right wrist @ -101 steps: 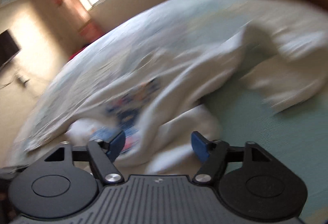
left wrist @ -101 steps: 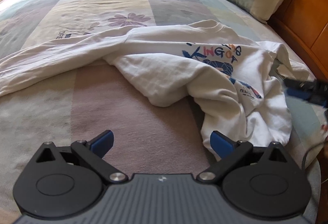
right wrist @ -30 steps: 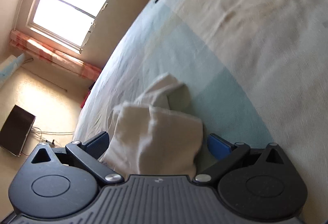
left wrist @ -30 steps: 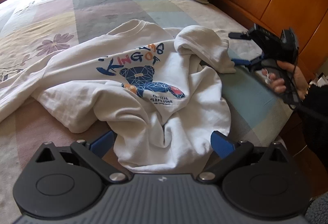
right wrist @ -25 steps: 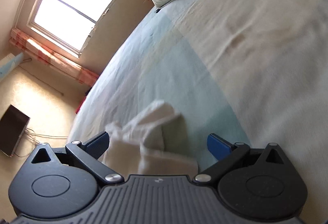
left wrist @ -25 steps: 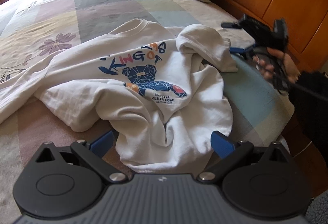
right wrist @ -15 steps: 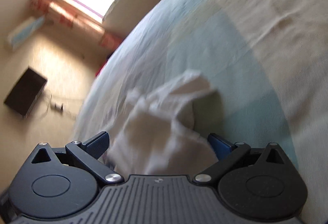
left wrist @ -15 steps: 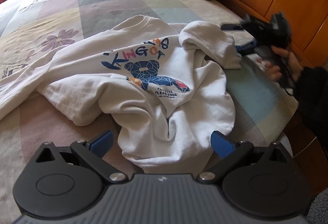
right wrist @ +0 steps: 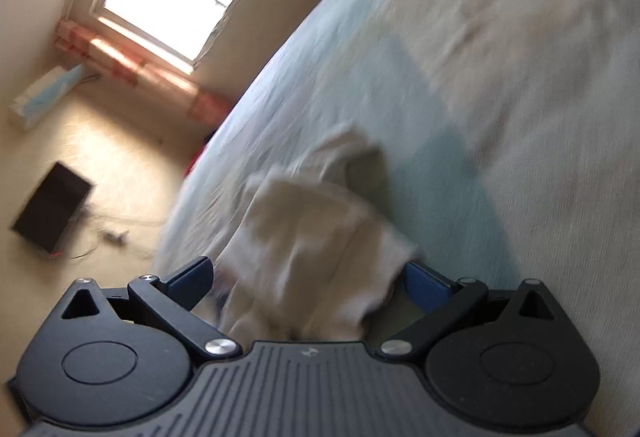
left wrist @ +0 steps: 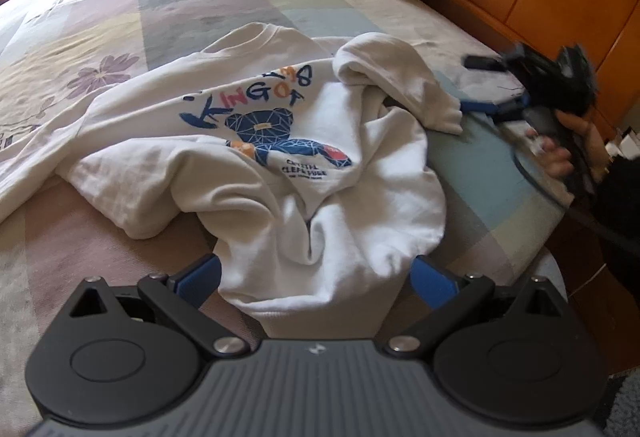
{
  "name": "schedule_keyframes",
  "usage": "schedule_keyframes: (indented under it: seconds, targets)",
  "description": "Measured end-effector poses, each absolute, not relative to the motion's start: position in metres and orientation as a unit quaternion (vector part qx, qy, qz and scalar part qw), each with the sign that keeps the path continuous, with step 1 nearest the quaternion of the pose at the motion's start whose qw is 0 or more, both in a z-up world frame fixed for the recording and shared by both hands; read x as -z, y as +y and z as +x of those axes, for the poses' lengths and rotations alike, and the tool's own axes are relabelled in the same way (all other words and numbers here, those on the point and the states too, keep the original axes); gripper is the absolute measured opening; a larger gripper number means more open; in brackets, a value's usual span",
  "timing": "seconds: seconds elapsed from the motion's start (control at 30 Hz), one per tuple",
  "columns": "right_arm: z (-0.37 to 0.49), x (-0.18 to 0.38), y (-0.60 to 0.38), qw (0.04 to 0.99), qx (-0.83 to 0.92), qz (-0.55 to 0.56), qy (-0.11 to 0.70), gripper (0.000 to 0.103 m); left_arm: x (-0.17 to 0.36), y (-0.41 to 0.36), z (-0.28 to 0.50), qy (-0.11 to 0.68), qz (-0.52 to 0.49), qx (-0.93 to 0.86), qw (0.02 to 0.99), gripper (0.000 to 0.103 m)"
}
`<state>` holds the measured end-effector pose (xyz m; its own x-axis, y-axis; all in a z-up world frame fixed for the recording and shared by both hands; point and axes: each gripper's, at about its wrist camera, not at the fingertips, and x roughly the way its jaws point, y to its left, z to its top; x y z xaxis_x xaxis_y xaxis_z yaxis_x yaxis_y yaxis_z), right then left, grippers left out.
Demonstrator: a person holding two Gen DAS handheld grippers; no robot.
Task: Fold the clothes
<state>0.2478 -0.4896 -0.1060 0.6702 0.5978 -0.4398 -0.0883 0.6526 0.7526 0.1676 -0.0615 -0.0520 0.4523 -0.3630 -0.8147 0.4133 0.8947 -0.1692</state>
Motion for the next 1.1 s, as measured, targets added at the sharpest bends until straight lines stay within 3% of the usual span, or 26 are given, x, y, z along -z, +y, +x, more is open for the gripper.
schedule_keyframes:
  seconds: [0.27, 0.6, 0.93, 1.1]
  targets:
    - [0.299, 0.12, -0.474, 0.833, -0.21, 0.359, 0.365, 0.103, 0.054, -0.058, 0.168, 0.479, 0.029, 0.211, 0.852, 0.101]
    - [0.238, 0.124, -0.471, 0.795, -0.273, 0.382, 0.385, 0.103, 0.059, -0.058, 0.17, 0.481, 0.025, 0.215, 0.85, 0.101]
    - [0.253, 0.135, -0.484, 0.778, -0.254, 0.485, 0.309, 0.103, 0.058, -0.065, 0.165, 0.479, 0.028, 0.226, 0.848, 0.101]
    - [0.253, 0.139, -0.475, 0.789, -0.274, 0.465, 0.295, 0.101, 0.06, -0.062, 0.167, 0.482, 0.024, 0.222, 0.847, 0.101]
